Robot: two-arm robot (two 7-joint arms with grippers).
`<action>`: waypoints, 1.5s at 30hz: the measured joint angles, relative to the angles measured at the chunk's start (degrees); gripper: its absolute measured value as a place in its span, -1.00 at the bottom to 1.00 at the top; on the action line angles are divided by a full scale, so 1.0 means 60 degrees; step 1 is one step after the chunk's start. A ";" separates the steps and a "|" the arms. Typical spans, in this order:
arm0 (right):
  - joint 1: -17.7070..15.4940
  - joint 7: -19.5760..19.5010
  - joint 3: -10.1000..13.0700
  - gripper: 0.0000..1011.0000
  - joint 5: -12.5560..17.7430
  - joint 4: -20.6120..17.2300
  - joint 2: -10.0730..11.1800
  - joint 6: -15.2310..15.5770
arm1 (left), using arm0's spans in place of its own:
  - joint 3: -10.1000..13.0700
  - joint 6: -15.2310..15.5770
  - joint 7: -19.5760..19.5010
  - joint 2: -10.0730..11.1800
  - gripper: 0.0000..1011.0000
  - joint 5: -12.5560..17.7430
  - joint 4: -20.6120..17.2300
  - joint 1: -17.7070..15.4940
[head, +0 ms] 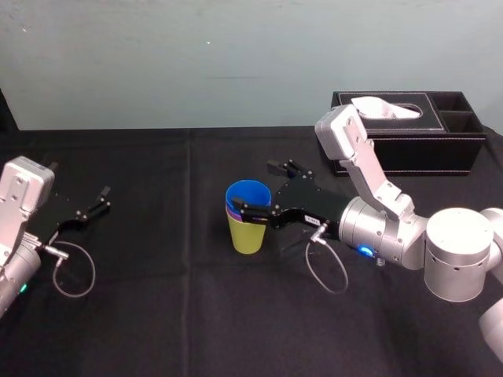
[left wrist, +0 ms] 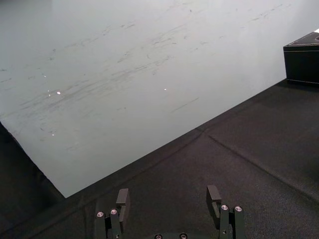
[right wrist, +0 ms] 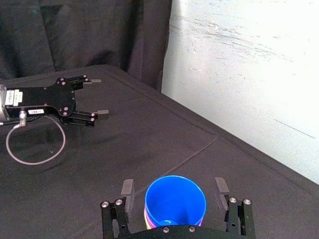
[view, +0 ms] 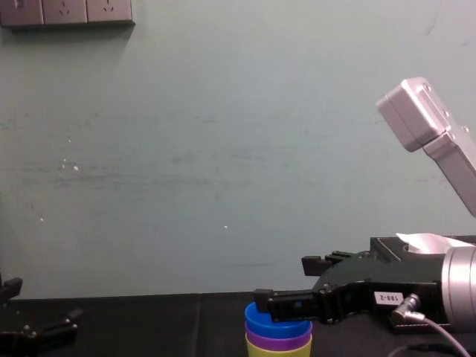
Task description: Stack the three plastic cups sequentially using one hand.
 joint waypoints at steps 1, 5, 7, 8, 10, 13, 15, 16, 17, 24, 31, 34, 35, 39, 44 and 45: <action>0.0000 0.0001 0.0000 0.98 0.0000 0.0000 -0.0001 0.0000 | 0.0000 0.0000 0.0000 0.0000 1.00 0.0001 0.0000 0.0000; -0.0073 -0.0001 0.0056 0.98 0.0000 -0.0080 0.0034 -0.0136 | 0.0000 0.0000 0.0000 0.0000 1.00 0.0000 0.0000 -0.0001; -0.0212 -0.0067 0.0165 0.98 -0.0003 -0.0196 0.0103 -0.0314 | 0.0000 0.0000 0.0000 0.0000 1.00 0.0000 0.0000 0.0000; -0.0263 -0.0094 0.0211 0.98 -0.0004 -0.0233 0.0130 -0.0369 | 0.0000 0.0000 0.0000 0.0000 1.00 0.0000 0.0000 0.0000; -0.0381 -0.0183 0.0320 0.98 -0.0018 -0.0326 0.0197 -0.0484 | 0.0000 0.0000 0.0000 0.0000 1.00 0.0000 0.0000 -0.0001; -0.0600 -0.0380 0.0521 0.98 -0.0118 -0.0509 0.0328 -0.0683 | 0.0000 0.0000 0.0000 0.0000 1.00 0.0000 0.0000 0.0000; -0.0803 -0.0539 0.0708 0.98 -0.0241 -0.0649 0.0460 -0.0855 | 0.0000 0.0000 0.0000 0.0000 1.00 0.0000 -0.0001 0.0000; -0.0868 -0.0579 0.0775 0.98 -0.0277 -0.0683 0.0507 -0.0912 | 0.0000 0.0000 0.0000 0.0000 1.00 0.0000 0.0000 0.0000; -0.0992 -0.0636 0.0910 0.98 -0.0329 -0.0744 0.0591 -0.1017 | 0.0000 0.0000 0.0000 0.0000 1.00 0.0001 0.0000 0.0000; -0.1441 -0.0689 0.1392 0.98 -0.0536 -0.0757 0.0904 -0.1346 | 0.0000 0.0000 0.0001 0.0000 1.00 0.0000 0.0000 -0.0001; -0.1797 -0.0688 0.1723 0.98 -0.0720 -0.0537 0.1063 -0.1567 | 0.0000 0.0000 0.0001 0.0000 1.00 0.0000 0.0000 0.0000; -0.1920 -0.0688 0.1830 0.98 -0.0836 -0.0446 0.1105 -0.1635 | 0.0000 0.0000 0.0000 0.0000 1.00 0.0000 0.0000 0.0000; -0.1979 -0.0687 0.1883 0.98 -0.0876 -0.0385 0.1117 -0.1659 | 0.0000 0.0000 0.0000 0.0000 1.00 0.0000 0.0000 0.0000; -0.2097 -0.0678 0.1987 0.98 -0.0980 -0.0232 0.1120 -0.1712 | 0.0000 0.0000 0.0000 0.0000 1.00 0.0000 0.0000 0.0000; -0.2130 -0.0672 0.2014 0.98 -0.1000 -0.0185 0.1122 -0.1723 | 0.0000 0.0000 0.0000 0.0000 1.00 0.0000 0.0000 0.0000; -0.2128 -0.0668 0.2012 0.98 -0.0999 -0.0188 0.1122 -0.1724 | 0.0000 0.0000 0.0000 0.0000 1.00 0.0000 0.0000 0.0000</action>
